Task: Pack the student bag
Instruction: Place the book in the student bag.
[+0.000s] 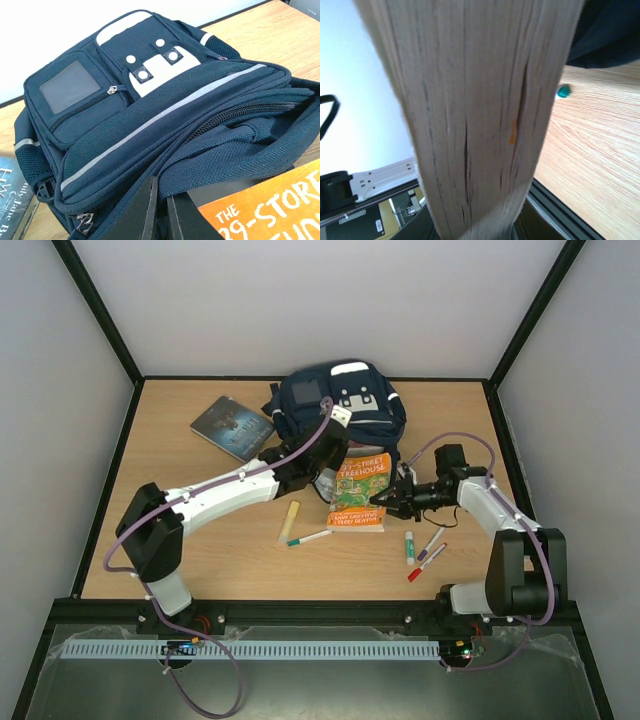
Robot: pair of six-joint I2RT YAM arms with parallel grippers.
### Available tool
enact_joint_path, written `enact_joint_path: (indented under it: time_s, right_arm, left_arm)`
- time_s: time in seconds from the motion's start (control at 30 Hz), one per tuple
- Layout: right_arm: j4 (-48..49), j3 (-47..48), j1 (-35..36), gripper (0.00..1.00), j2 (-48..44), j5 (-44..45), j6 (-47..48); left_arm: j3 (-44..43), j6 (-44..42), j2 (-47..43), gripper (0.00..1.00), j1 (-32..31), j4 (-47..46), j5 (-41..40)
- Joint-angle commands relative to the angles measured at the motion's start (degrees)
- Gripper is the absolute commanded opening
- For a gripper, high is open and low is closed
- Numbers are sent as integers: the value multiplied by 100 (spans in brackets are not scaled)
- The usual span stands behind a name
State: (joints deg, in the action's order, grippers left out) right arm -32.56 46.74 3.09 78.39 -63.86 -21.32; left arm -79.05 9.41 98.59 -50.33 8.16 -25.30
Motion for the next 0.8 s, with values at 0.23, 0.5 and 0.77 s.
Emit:
enact_joint_path:
  time_s: [0.23,0.5,0.77]
  right_arm:
    - [219,-1015,-60,1,-694,481,-727]
    - [905,-281,-64,1,232,134,-351]
    - [1301,184,-63,1,1237,-312,-128]
  left_arm:
    - [-38,599,-436,3,49,-399,-35]
    - [262,651,-717,2,51,-787,273]
    - [128,627,-835,2,144,-1039,497]
